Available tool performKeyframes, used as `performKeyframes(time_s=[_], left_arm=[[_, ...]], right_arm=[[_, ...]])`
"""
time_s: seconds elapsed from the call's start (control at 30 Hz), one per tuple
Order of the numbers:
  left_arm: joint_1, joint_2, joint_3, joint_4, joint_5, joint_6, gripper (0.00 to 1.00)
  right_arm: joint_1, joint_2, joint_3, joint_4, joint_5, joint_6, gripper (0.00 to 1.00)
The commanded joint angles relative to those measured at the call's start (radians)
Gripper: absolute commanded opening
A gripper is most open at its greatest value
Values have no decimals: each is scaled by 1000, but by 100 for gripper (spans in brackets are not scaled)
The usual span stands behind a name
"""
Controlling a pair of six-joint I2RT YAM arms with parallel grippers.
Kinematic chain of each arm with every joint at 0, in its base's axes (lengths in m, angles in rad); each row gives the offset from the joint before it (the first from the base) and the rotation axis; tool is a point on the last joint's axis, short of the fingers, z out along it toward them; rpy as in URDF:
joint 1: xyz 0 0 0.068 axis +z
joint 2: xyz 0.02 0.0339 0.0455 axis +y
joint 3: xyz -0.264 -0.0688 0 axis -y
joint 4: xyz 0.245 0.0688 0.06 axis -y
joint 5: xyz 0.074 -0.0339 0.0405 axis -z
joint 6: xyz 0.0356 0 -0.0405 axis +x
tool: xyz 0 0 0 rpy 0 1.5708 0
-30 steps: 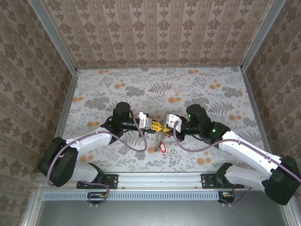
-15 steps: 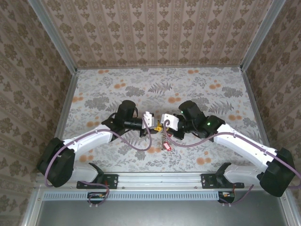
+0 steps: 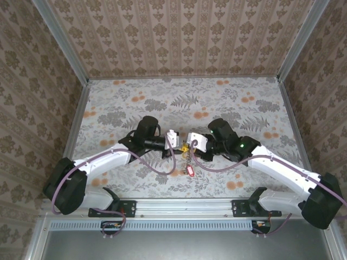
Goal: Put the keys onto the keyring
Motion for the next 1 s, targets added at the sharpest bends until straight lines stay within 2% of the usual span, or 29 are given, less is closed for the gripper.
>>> performKeyframes(time_s=[0.0,0.1,0.23,0.47,0.8,0.97], left_arm=[[29,-23,-9,138,147,-50,0],[42,-23,-26,200,215,-73,0],[42,-14,-35,244,257,-90,0],[40,4,-28,266,269,-96,0],[27,8,-37,277,266,-89,0],[19,7,-35,275,261,-84,0]], right_arm=[[-22,-68,-64,94,-97,27,21],[-48,-125,-127,169,-131,67,22],[-66,-157,-134,154,-156,69,19],[-67,-184,-121,148,-180,68,25],[-67,-210,-80,107,-145,-6,23],[-67,-175,-55,110,-174,-12,24]])
